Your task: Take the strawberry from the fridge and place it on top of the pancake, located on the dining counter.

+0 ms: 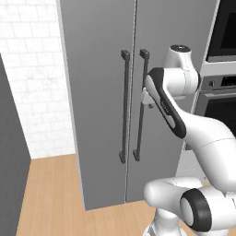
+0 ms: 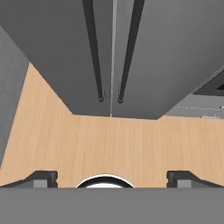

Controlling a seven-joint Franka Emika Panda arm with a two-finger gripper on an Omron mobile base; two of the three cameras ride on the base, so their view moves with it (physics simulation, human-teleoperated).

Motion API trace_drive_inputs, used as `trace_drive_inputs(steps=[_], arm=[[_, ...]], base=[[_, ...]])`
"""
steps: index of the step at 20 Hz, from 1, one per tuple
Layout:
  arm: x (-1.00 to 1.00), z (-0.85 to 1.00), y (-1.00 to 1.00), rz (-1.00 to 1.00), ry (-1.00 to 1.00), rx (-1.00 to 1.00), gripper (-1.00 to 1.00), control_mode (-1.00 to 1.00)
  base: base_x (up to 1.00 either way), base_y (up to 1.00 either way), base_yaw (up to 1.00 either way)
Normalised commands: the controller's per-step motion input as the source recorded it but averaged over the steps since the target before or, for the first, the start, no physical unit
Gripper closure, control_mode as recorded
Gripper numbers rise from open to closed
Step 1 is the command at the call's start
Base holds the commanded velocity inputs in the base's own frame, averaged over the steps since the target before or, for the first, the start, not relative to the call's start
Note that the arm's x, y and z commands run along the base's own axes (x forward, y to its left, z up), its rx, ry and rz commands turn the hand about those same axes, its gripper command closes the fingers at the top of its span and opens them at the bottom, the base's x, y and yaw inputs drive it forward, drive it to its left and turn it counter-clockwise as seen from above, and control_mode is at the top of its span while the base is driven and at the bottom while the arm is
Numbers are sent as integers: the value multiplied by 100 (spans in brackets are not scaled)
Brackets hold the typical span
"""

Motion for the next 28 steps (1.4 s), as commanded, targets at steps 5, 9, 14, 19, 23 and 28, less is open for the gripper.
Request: trace_drive_inputs(steps=[5, 9, 14, 19, 23, 28], arm=[[0, 0, 0, 0, 0, 0, -100, 100], [0, 0, 0, 0, 0, 0, -100, 100], [0, 0, 0, 0, 0, 0, -100, 100], [7, -1, -4, 1, -1, 0, -100, -100], [42, -2, -20, 13, -40, 0, -100, -100], [33, 1, -7, 14, -54, 0, -100, -100]], base=[[-21, 16, 0], [0, 10, 0], [0, 0, 0], [0, 0, 0], [0, 0, 0], [0, 0, 0]])
